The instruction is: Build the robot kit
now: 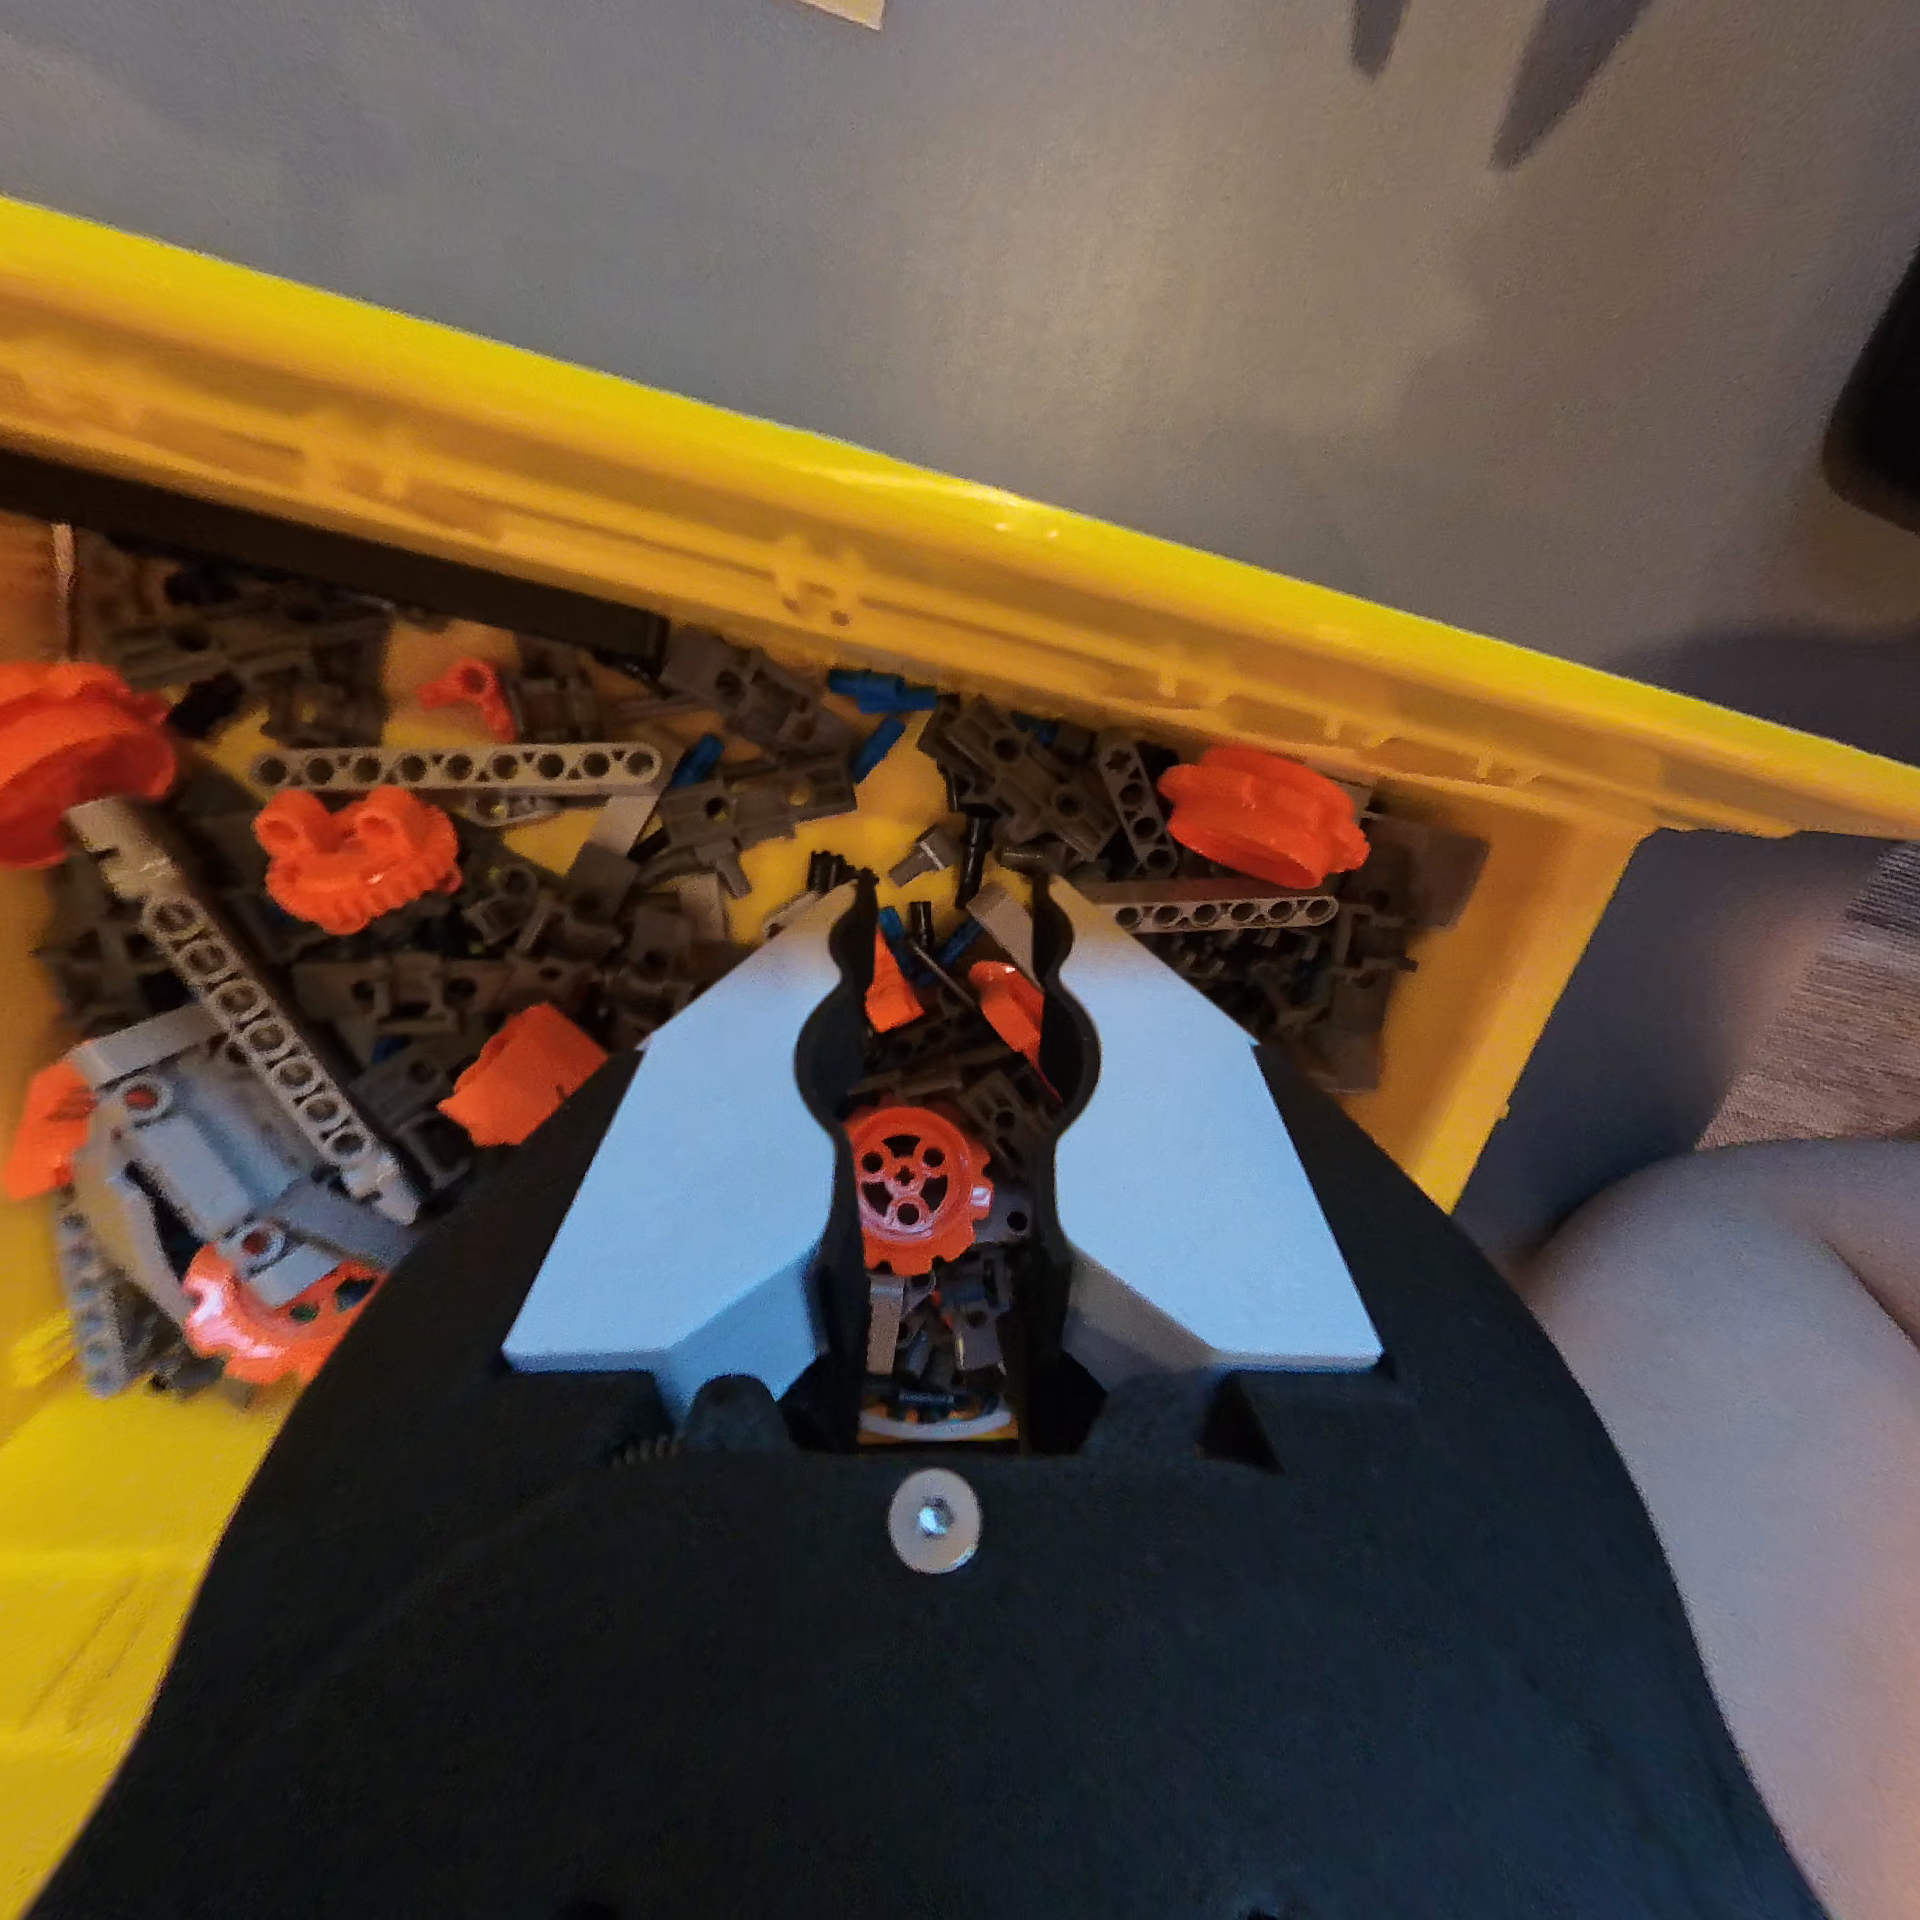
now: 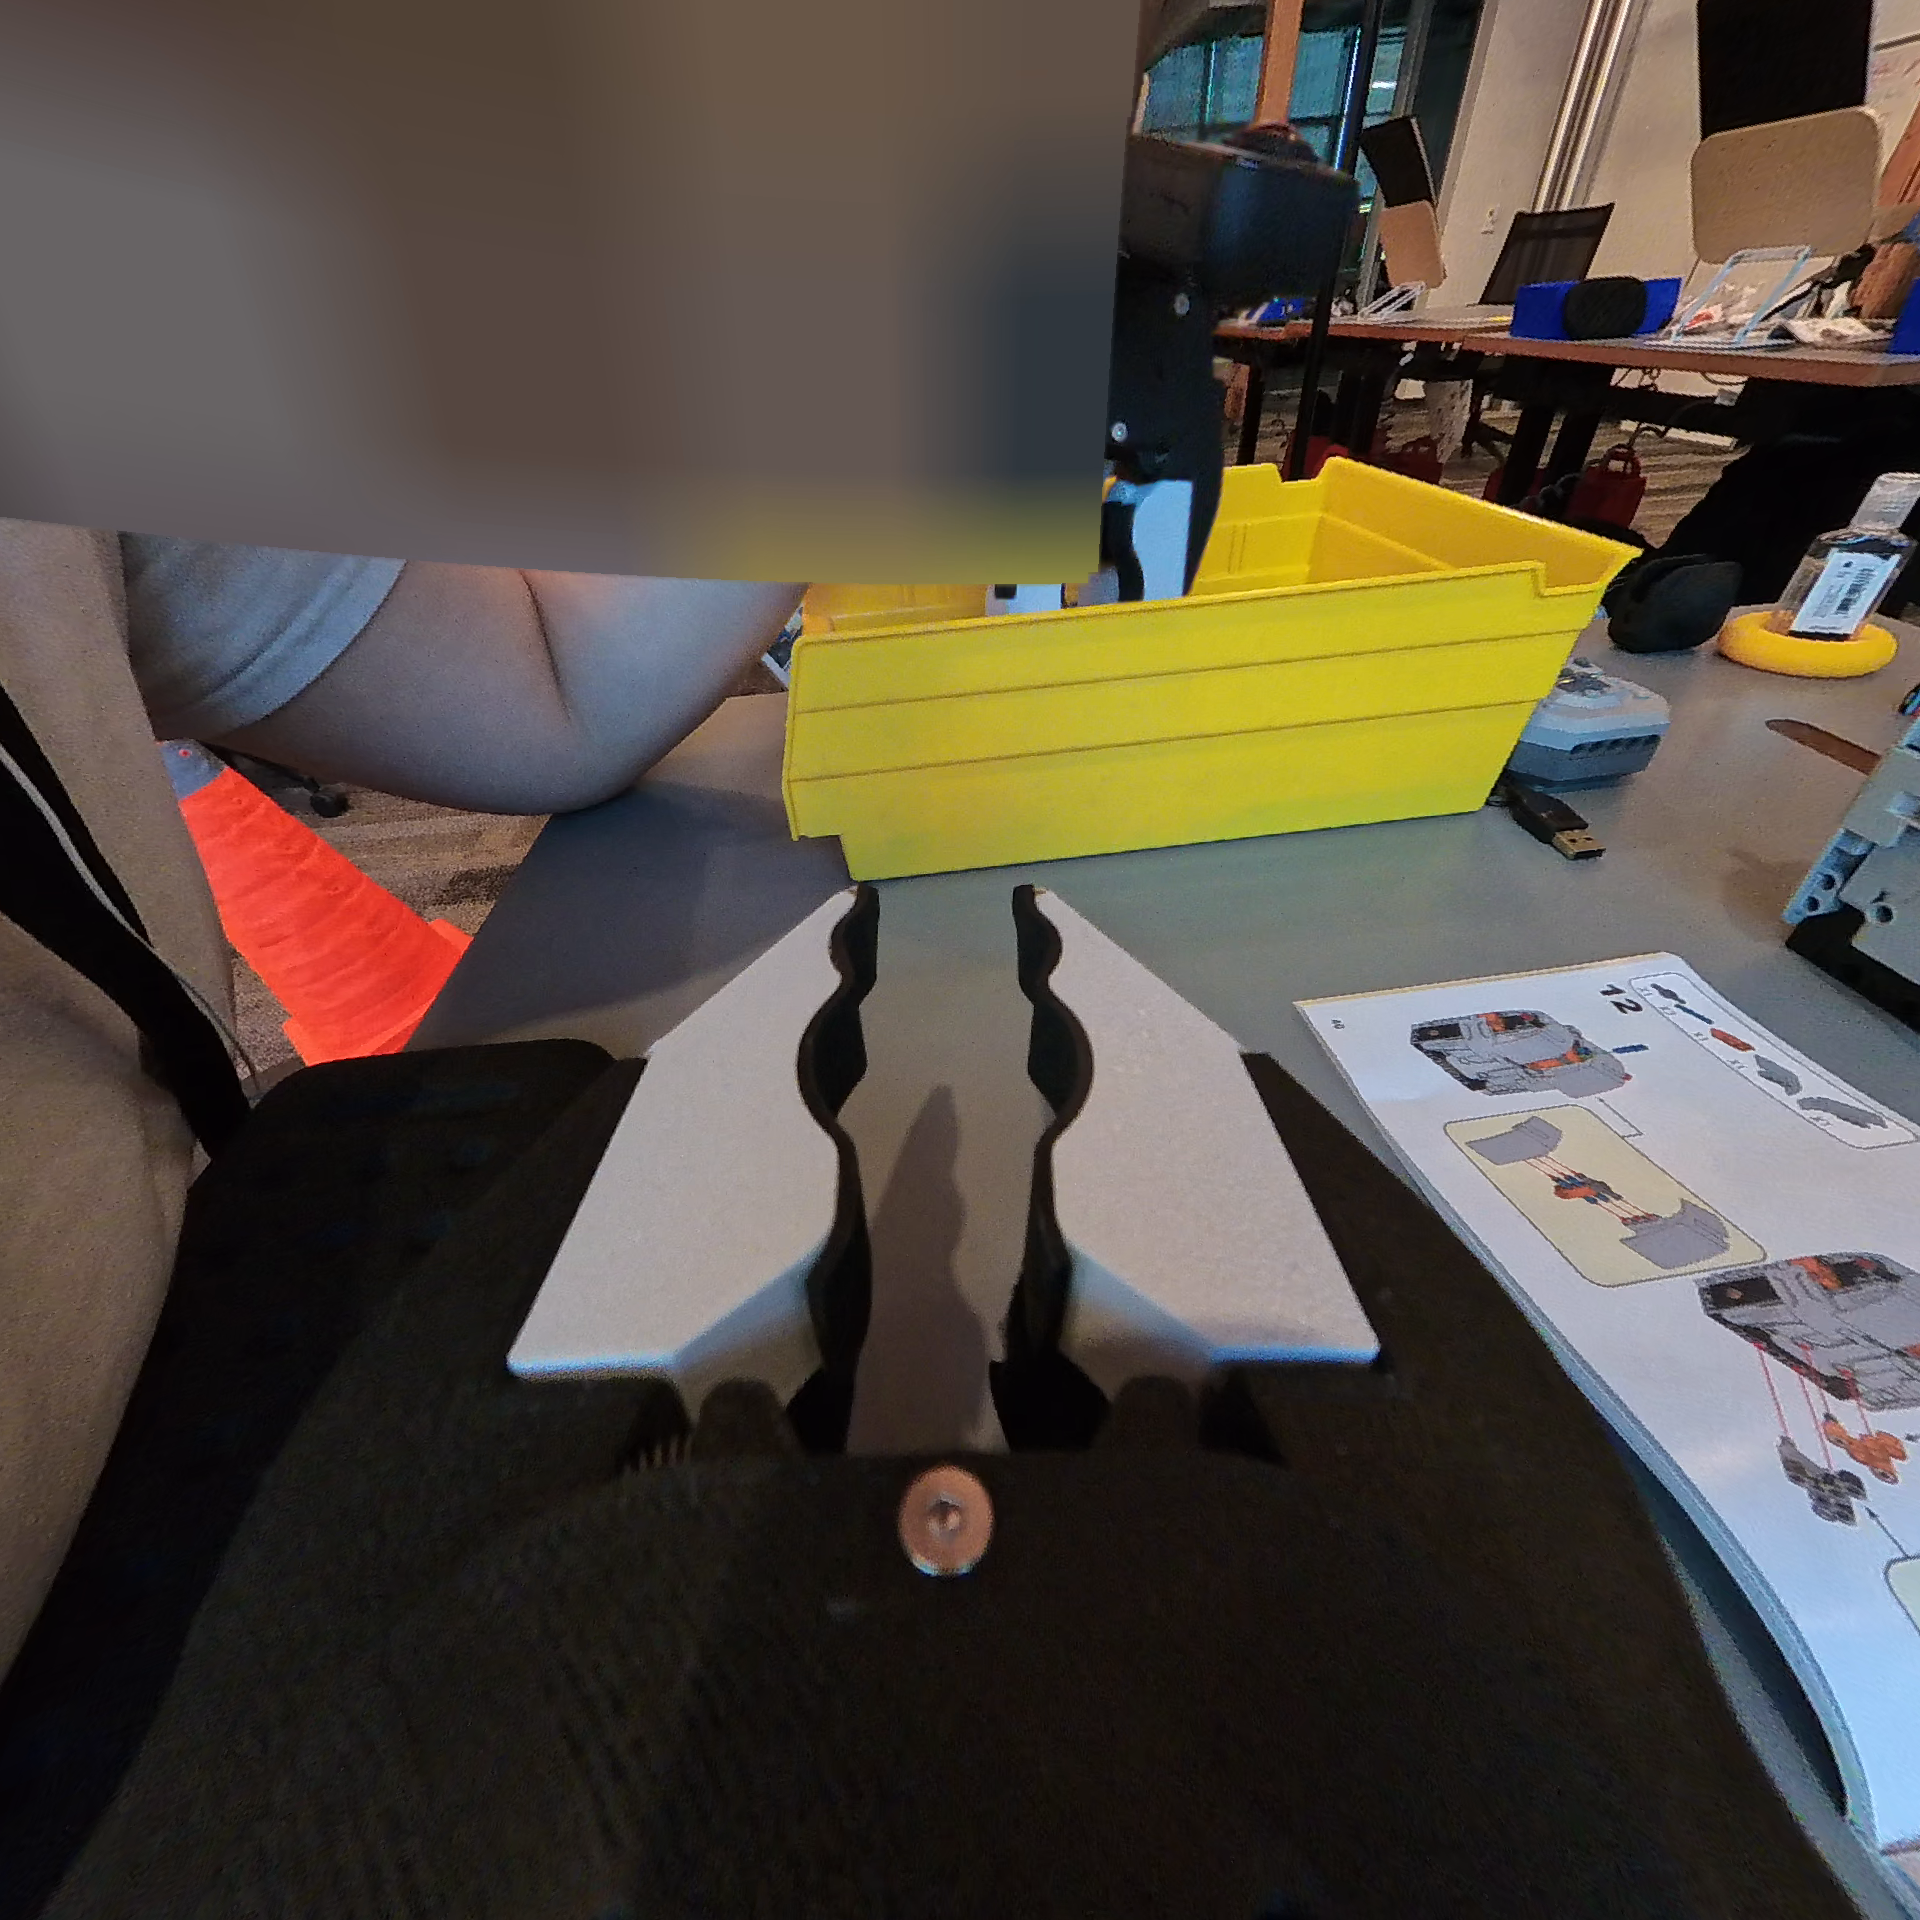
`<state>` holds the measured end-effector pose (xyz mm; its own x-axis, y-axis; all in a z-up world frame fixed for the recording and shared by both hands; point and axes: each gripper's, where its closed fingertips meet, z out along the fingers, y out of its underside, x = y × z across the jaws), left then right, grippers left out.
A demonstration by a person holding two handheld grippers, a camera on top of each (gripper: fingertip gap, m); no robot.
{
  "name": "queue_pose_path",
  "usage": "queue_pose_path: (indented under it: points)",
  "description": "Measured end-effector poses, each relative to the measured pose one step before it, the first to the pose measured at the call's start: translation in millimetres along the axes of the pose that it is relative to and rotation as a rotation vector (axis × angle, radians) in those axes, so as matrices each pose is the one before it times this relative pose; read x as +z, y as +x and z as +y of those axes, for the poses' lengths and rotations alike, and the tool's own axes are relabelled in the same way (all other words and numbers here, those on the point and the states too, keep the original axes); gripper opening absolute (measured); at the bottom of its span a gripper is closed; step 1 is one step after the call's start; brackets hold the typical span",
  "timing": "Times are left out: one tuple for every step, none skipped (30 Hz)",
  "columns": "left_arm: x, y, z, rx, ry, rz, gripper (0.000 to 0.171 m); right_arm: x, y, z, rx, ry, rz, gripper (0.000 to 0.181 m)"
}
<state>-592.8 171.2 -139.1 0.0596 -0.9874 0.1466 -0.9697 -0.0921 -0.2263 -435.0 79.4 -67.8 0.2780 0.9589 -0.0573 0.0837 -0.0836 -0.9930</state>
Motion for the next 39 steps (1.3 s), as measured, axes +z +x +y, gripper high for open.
queue_pose_path:
  points:
    - [2.53, 2.96, -0.86, 0.0028, -0.00260, 0.0280, 0.028, 0.13, -0.22, 0.54, -0.0012, -0.0034, -0.0007, 0.025]
    - [2.05, 2.18, -1.70, 0.0072, 0.00104, 0.0168, 0.028, 0.02, -0.12, 0.54, -0.0017, -0.0032, 0.0002, 0.025]
    - [1.72, -0.14, -1.27, 0.0096, -0.00158, -0.0006, 0.028, -0.01, -0.12, 0.33, -0.0015, -0.0025, -0.0005, 0.025]
    - [1.71, -1.81, 0.31, 0.0069, -0.01181, -0.0113, 0.026, -0.09, -0.25, 0.09, -0.0006, -0.0005, -0.0007, 0.025]
    - [2.15, -1.34, 1.38, 0.0018, -0.01825, -0.0073, 0.026, 0.02, -0.33, -0.09, 0.0005, 0.0007, -0.0014, 0.025]
    - [2.47, 0.30, 2.26, -0.0038, -0.02134, 0.0037, 0.023, 0.08, -0.37, -0.12, 0.0014, 0.0008, -0.0026, 0.025]
    - [2.70, -0.17, 3.40, -0.0097, -0.02791, 0.0028, 0.020, 0.21, -0.31, 0.27, 0.0022, -0.0008, -0.0022, 0.025]
    - [1.61, -2.39, 2.49, -0.0135, -0.02130, -0.0111, 0.018, 0.11, -0.31, 0.34, 0.0019, -0.0020, -0.0023, 0.025]
    - [0.06, -2.77, 0.12, -0.0142, -0.00547, -0.0123, 0.012, 0.08, -0.36, 0.32, 0.0005, -0.0017, -0.0020, 0.025]
    - [0.03, -0.62, 0.21, -0.0118, -0.00214, 0.0006, 0.011, 0.07, -0.33, 0.30, -0.0009, -0.0015, -0.0018, 0.025]
    - [-0.06, -0.99, 0.98, -0.0093, -0.00059, -0.0017, 0.011, 0.03, -0.28, 0.10, -0.0015, -0.0014, -0.0010, 0.025]
    - [0.17, -2.42, 3.16, -0.0098, -0.01124, -0.0099, 0.008, -0.07, -0.48, 0.03, -0.0023, -0.0007, -0.0016, 0.025]
    - [0.68, -3.24, 5.41, -0.0116, -0.02245, -0.0141, 0.007, -0.03, -0.26, 0.09, -0.0032, -0.0012, 0.0004, 0.025]
    - [0.67, -4.22, 5.68, -0.0119, -0.02242, -0.0182, 0.003, -0.12, 0.04, -0.03, -0.0039, -0.0010, 0.0020, 0.025]
    - [-0.06, -3.91, 3.34, -0.0107, -0.00921, -0.0157, 0.000, -0.10, -0.23, -0.26, -0.0032, 0.0007, 0.0003, 0.025]
    - [-0.77, -1.92, 0.48, -0.0079, 0.00714, -0.0040, 0.000, 0.16, -0.40, -0.08, -0.0013, 0.0006, -0.0011, 0.025]
    - [-1.26, -0.87, -0.60, -0.0049, 0.01354, 0.0001, 0.000, 0.12, -0.30, 0.11, 0.0004, -0.0010, -0.0016, 0.025]
    - [-1.50, -0.65, -0.37, -0.0037, 0.01079, -0.0015, 0.000, 0.27, -0.27, 0.48, 0.0006, -0.0024, -0.0016, 0.025]
    - [-1.29, -1.16, 0.45, -0.0028, 0.00483, -0.0071, 0.000, 0.17, -0.20, 0.48, 0.0002, -0.0023, -0.0015, 0.025]
    - [-1.07, -1.49, 0.96, -0.0024, 0.00082, -0.0098, 0.000, 0.22, -0.22, 0.23, -0.0005, -0.0011, -0.0013, 0.025]
    - [-0.55, -0.70, 1.51, -0.0047, -0.00149, -0.0038, 0.000, 0.15, -0.18, 0.14, -0.0007, -0.0004, -0.0007, 0.025]
    - [-0.16, -0.13, 1.69, -0.0082, -0.00440, 0.0014, 0.000, 0.03, -0.28, -0.08, -0.0009, -0.0001, -0.0008, 0.025]
    - [-0.56, -0.54, 1.40, -0.0093, -0.00437, -0.0003, 0.000, 0.08, -0.09, -0.06, -0.0015, 0.0004, 0.0002, 0.025]
    - [-1.03, -0.27, 0.86, -0.0065, -0.00214, -0.0019, 0.000, -0.05, 0.07, -0.08, -0.0010, -0.0001, 0.0007, 0.025]
    - [-1.69, 0.67, 0.09, -0.0019, 0.00286, -0.0007, 0.000, -0.11, -0.05, 0.00, -0.0005, 0.0001, -0.0001, 0.025]
    - [-2.31, 2.65, -1.43, 0.0031, 0.01110, 0.0068, 0.001, -0.08, -0.17, -0.14, 0.0005, 0.0004, -0.0011, 0.025]
    - [-2.85, 4.86, -3.17, 0.0101, 0.01810, 0.0148, 0.006, -0.09, -0.34, -0.05, 0.0006, 0.0005, -0.0016, 0.025]
    - [-2.63, 5.39, -4.88, 0.0188, 0.02347, 0.0146, 0.007, -0.02, -0.29, -0.12, 0.0004, 0.0002, -0.0012, 0.025]
    - [-1.87, 5.99, -5.99, 0.0257, 0.02631, 0.0159, 0.007, -0.06, -0.35, -0.09, -0.0003, 0.0000, -0.0013, 0.025]
    - [-0.83, 6.70, -5.54, 0.0281, 0.02158, 0.0223, 0.009, 0.02, -0.38, 0.06, -0.0003, -0.0004, -0.0013, 0.025]
    - [0.16, 5.58, -4.07, 0.0258, 0.01183, 0.0195, 0.009, 0.00, -0.53, 0.14, 0.0006, -0.0011, -0.0026, 0.025]
    - [1.13, 2.96, -1.93, 0.0193, 0.00150, 0.0089, 0.007, 0.07, -0.75, 0.30, 0.0010, -0.0016, -0.0038, 0.025]
    - [1.81, 0.73, 0.33, 0.0103, -0.00926, 0.0016, 0.007, -0.03, -0.60, 0.29, 0.0002, -0.0013, -0.0027, 0.025]
    - [1.96, -0.28, 1.86, 0.0020, -0.01426, 0.0007, 0.005, -0.06, -0.43, 0.06, -0.0004, -0.0011, -0.0010, 0.025]
    - [1.65, -0.95, 2.19, -0.0046, -0.01138, 0.0004, 0.005, -0.22, -0.46, -0.12, -0.0004, -0.0003, -0.0015, 0.026]
    - [1.09, -1.20, 1.51, -0.0109, -0.00590, 0.0002, 0.006, -0.13, -0.52, -0.28, -0.0002, 0.0008, -0.0018, 0.026]
    - [0.68, -1.25, 1.32, -0.0173, -0.00367, 0.0027, 0.009, -0.10, -0.31, -0.15, 0.0003, 0.0005, -0.0015, 0.026]
    - [0.43, -1.30, 0.89, -0.0208, -0.00228, 0.0031, 0.015, -0.04, -0.36, 0.08, 0.0014, -0.0006, -0.0019, 0.026]
    - [0.24, -1.03, 0.69, -0.0190, -0.00141, 0.0035, 0.018, -0.08, -0.39, 0.19, 0.0026, -0.0014, -0.0022, 0.026]
